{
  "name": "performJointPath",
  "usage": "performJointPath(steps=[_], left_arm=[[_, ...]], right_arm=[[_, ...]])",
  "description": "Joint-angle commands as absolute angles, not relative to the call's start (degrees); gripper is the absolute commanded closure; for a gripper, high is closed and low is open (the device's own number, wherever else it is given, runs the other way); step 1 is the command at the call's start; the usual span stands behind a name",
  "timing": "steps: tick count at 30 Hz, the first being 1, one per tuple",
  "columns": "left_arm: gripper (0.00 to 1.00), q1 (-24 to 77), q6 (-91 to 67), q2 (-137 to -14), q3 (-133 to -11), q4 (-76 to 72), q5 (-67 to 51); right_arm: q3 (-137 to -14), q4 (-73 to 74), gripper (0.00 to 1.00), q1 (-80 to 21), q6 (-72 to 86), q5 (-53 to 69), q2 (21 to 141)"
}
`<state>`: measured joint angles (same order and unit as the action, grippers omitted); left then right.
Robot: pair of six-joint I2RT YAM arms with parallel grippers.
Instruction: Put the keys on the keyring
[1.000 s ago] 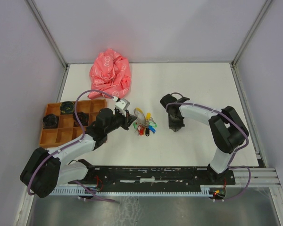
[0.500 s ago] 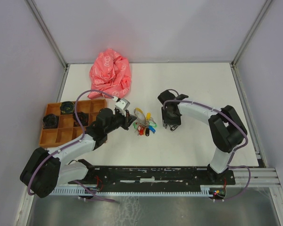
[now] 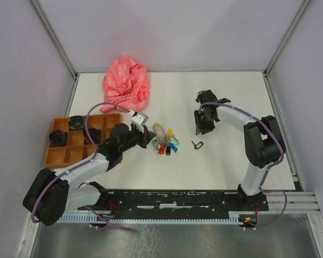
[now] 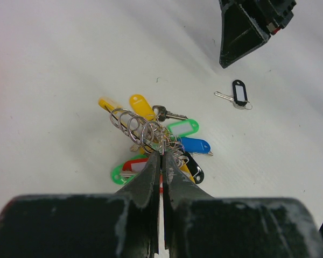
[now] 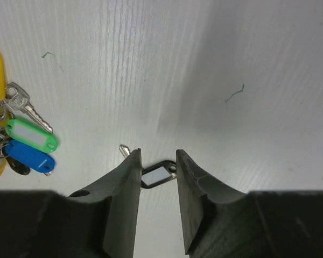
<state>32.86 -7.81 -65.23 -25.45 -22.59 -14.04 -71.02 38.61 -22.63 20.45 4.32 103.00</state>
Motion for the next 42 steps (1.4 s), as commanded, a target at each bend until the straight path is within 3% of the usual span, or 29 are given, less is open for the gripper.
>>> performJointPath(steps=[1, 10, 25, 33, 42], left_arm=[[0.97, 33.0, -5.9, -65.1, -27.8, -24.6, -14.8], [0.97, 33.0, -5.9, -65.2, -27.9, -24.8, -15.3], [0.97, 33.0, -6.1, -65.6, -28.0, -25.0, -15.8], [0.97, 33.0, -6.1, -65.1, -27.9, -24.8, -15.7], [0.97, 33.0, -5.8, -64.9, -27.8, -24.6, -15.2]], right_arm=[[-72.9, 35.2, 0.63, -22.5, 16.7, 8.6, 106.2], [-66.2, 35.9, 0.78, -22.0, 19.5, 7.9, 106.2], [-51.8, 33.8, 0.80, -32.0, 33.8, 7.1, 94.2], [-60.7, 39.4, 0.75, -32.9, 23.8, 2.3, 93.9], [-73.7, 39.9, 0.77, -32.9, 17.6, 1.3, 105.1]])
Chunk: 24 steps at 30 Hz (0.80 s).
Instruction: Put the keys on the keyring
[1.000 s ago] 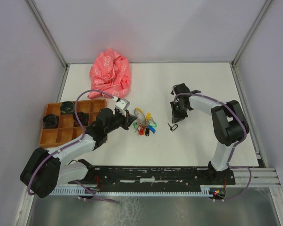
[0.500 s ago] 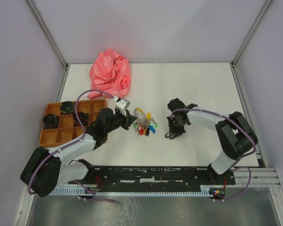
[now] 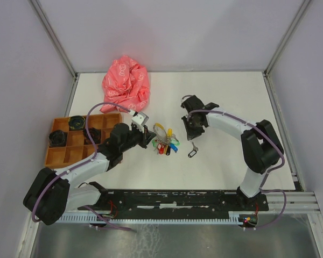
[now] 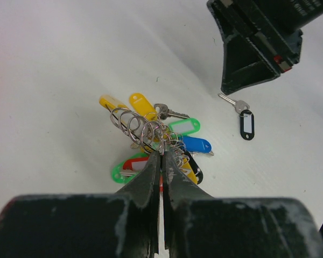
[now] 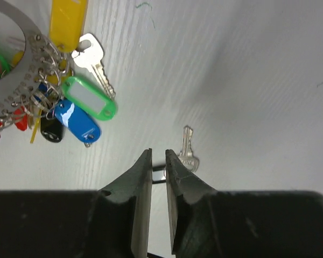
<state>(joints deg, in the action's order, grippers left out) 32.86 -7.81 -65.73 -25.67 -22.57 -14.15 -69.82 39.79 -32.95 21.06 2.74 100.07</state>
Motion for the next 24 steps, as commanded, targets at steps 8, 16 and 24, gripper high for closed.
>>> performJointPath(steps=[8, 16, 24], left_arm=[[0.97, 33.0, -5.7, -64.8, -27.8, -24.4, -14.9], [0.97, 33.0, -5.8, -65.1, -27.9, -24.4, -15.2], [0.97, 33.0, -5.9, -65.5, -28.1, -24.5, -15.6]], right_arm=[[-74.7, 38.2, 0.82, -31.9, 17.8, 1.1, 109.5], [-67.5, 38.8, 0.86, -27.1, 19.4, 0.4, 106.1], [-59.5, 38.7, 0.85, -26.6, 21.7, 1.8, 100.1]])
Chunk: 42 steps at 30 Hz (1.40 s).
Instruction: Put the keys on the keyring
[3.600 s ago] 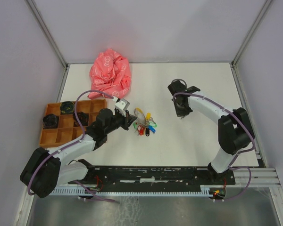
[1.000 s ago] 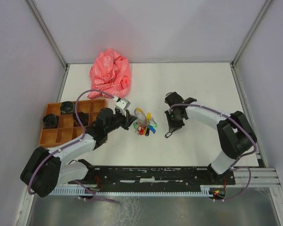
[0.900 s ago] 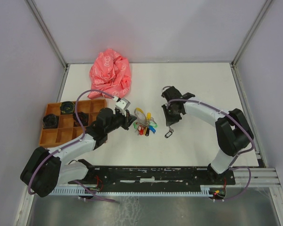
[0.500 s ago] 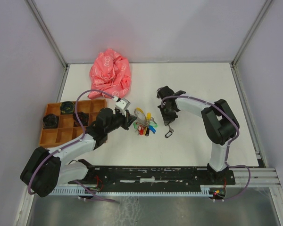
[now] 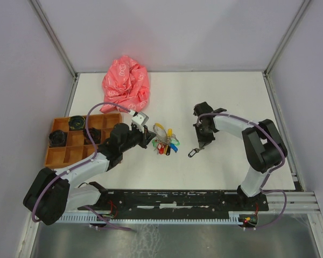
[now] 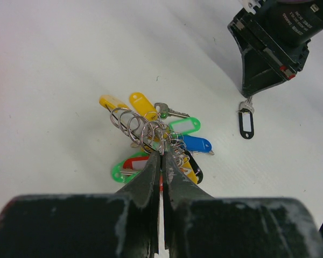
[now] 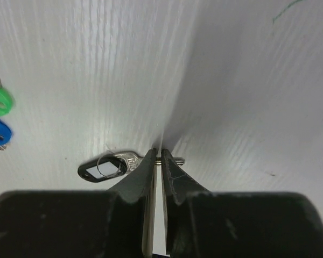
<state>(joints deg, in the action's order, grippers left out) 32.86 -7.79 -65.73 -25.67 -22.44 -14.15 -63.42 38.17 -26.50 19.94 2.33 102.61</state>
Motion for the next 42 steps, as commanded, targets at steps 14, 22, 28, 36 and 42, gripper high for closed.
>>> performJointPath(steps=[14, 22, 28, 36, 42], left_arm=[[0.97, 33.0, -5.8, -65.9, -28.1, -24.7, -15.6], [0.97, 33.0, -5.8, -66.0, -28.1, -24.6, -15.6], [0.97, 33.0, -5.8, -65.8, -28.1, -24.6, -15.6], [0.97, 33.0, -5.8, -65.8, -28.1, -24.6, -15.7], [0.97, 33.0, -5.8, -65.8, -28.1, -24.6, -15.7]], right_arm=[[-54.4, 33.0, 0.62, -33.9, 16.5, -1.7, 87.1], [-52.5, 27.3, 0.67, -38.8, 14.2, -6.7, 87.3], [-53.7, 27.2, 0.68, -40.2, 14.6, -8.6, 89.8], [-53.4, 27.1, 0.70, -40.6, 16.3, -9.8, 91.9], [-53.0, 25.8, 0.75, -40.5, 17.1, -10.9, 92.7]])
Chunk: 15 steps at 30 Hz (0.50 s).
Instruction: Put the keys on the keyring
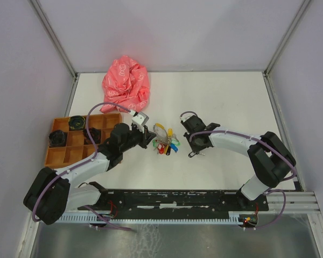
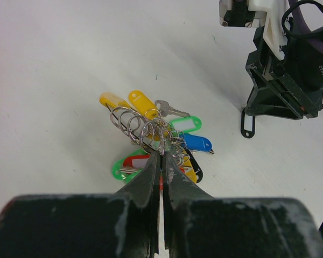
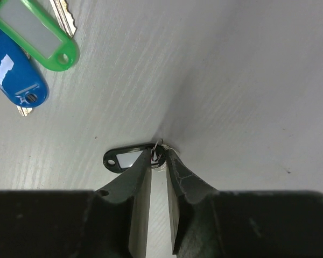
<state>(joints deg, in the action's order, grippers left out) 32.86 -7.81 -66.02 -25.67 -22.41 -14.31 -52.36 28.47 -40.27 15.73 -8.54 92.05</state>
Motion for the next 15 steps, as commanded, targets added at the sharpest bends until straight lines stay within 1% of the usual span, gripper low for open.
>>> performJointPath(steps=[1, 9, 15], left_arm=[[0.97, 32.9, -5.8, -65.9, -28.1, -24.6, -15.7], [0.97, 33.0, -5.9, -66.0, -28.1, -24.8, -16.0], [0.97, 33.0, -5.8, -66.0, -28.1, -24.8, -16.1]], right_arm=[[-52.9, 25.7, 0.77, -40.5, 17.2, -11.1, 92.8], [-52.6, 26.4, 0.84, -40.5, 18.8, -13.7, 92.6], [-51.9, 26.4, 0.85, -40.5, 19.8, -13.3, 92.1]])
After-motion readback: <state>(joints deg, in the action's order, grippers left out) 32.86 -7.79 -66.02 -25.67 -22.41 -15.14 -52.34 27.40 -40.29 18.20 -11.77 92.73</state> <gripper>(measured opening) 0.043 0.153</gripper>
